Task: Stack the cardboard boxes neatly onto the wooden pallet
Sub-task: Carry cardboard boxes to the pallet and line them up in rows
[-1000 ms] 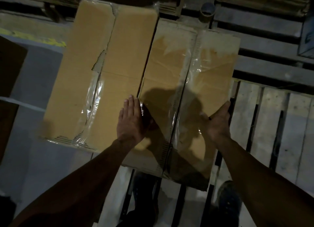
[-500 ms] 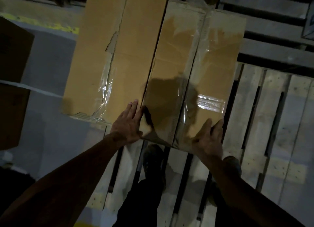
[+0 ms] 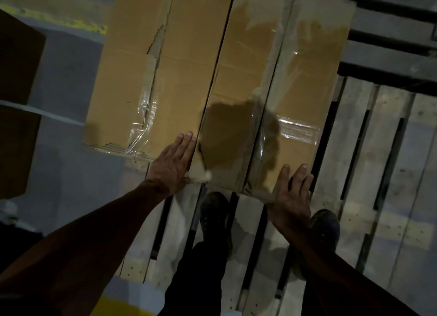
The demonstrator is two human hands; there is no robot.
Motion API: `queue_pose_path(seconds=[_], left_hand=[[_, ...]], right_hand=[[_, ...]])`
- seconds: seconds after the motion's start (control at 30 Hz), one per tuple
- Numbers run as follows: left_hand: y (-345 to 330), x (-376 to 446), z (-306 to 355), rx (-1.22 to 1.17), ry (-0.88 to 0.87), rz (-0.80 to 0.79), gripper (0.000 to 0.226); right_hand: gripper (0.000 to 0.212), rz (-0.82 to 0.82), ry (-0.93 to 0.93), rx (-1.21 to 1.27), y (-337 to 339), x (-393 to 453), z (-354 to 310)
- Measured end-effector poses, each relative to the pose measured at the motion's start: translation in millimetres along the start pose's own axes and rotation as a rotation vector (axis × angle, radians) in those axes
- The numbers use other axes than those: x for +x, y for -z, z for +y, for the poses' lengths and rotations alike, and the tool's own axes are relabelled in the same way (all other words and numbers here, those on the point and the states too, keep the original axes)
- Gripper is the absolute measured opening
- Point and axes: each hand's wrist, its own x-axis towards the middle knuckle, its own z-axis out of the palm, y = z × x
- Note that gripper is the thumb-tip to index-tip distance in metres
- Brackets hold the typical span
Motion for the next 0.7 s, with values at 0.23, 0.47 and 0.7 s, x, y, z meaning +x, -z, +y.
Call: queue_pose_path(seconds=[0.23, 0.47, 0.7], left_hand=[[1.5, 0.5, -1.4, 0.104, -0.046, 0.057, 0.087], [5.7, 0.5, 1.5, 0.075, -0.036, 0.056, 0.09], [2.6, 1.9, 4.4, 0.104, -0.003, 0.0, 0.095]], right_hand=[[0.12, 0.019, 0.009, 0.028, -1.5, 13.9, 2.0], [0.11, -0.095, 0.033, 0.107, 13.5, 22.0, 5.0], [0.122, -0.196, 0.001, 0.203, 29.0, 21.1, -1.4]])
